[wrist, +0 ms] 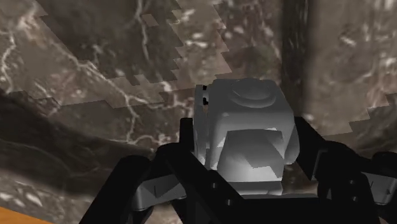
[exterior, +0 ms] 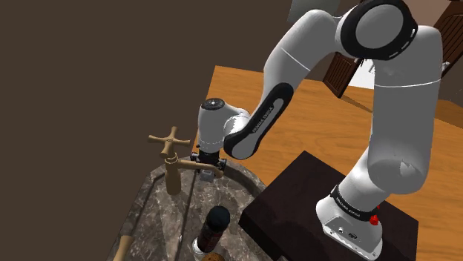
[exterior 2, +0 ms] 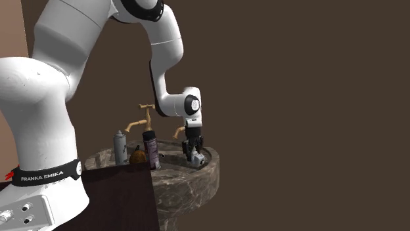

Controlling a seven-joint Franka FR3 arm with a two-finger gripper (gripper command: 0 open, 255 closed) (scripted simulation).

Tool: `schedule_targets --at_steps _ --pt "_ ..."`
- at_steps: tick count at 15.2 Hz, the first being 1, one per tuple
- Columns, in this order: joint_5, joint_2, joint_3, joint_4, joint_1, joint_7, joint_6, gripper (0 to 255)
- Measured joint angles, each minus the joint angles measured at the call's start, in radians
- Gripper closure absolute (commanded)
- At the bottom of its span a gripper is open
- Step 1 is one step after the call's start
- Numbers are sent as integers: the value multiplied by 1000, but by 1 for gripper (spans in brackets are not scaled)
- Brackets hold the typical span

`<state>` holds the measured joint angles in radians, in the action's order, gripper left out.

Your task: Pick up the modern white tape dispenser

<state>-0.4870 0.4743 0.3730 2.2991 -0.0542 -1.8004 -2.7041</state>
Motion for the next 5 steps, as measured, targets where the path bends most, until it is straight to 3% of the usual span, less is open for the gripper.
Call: schedule_targets --at_steps 5 --pt "52 -60 45 13 36 43 45 255"
